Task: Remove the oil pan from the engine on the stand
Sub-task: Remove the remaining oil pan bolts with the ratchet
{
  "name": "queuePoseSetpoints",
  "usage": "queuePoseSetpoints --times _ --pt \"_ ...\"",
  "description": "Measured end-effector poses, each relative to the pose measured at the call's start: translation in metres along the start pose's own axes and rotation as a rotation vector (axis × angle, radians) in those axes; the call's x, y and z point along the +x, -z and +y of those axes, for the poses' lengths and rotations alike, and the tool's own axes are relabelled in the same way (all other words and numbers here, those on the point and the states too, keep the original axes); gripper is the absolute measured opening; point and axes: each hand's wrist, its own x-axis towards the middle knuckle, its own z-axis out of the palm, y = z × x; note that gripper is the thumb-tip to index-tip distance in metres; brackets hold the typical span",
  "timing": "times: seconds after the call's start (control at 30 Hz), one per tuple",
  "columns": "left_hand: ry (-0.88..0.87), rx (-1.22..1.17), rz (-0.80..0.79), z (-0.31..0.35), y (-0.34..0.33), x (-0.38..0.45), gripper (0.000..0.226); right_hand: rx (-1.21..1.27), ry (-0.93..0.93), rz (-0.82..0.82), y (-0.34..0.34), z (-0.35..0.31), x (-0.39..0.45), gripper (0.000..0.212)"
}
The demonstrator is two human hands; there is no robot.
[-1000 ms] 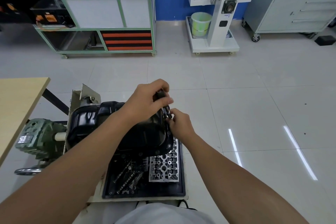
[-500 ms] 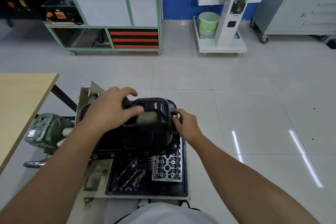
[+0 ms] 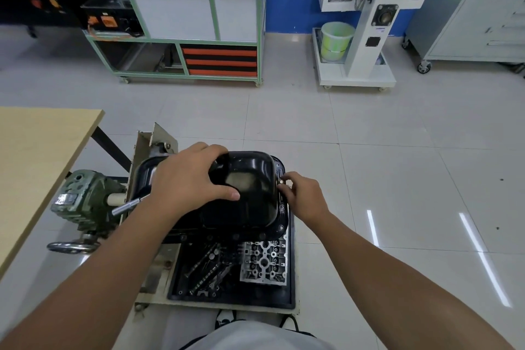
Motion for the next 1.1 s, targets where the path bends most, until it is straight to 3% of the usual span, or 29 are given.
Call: queuePoseSetpoints --times 0.2,0.33,0.47,0.6,0.77,0.97,1.1 --pt "0.021 -0.102 0.048 -0.006 -0.003 -0.003 0.088 -0.124 0.114 -0.034 0.002 -0.007 0.003 0.031" --pt "0.021 -0.105 0.107 -0.007 -0.007 -0.007 0.084 -0.032 0.011 0.008 0.002 -0.002 0.000 0.021" --pt "0.026 -0.112 0.102 -0.007 -0.006 -0.006 0.084 -0.136 0.076 -0.005 0.005 -0.003 0.005 0.020" --pt "0.045 -0.107 0.085 -0.007 -0.005 -0.003 0.085 -0.166 0.147 -0.065 0.009 -0.008 0.005 0.036" --pt "0.050 -0.114 0.069 -0.009 -0.006 -0.002 0.081 -0.076 0.028 0.034 0.001 -0.011 0.003 0.018" --pt "0.050 -0.117 0.068 -0.010 -0.006 -0.001 0.080 -0.329 0.086 -0.075 0.005 -0.012 0.005 0.021" --pt "0.050 -0.133 0.067 -0.010 -0.006 -0.001 0.080 -0.199 0.088 -0.041 0.008 -0.011 0.004 0.024"
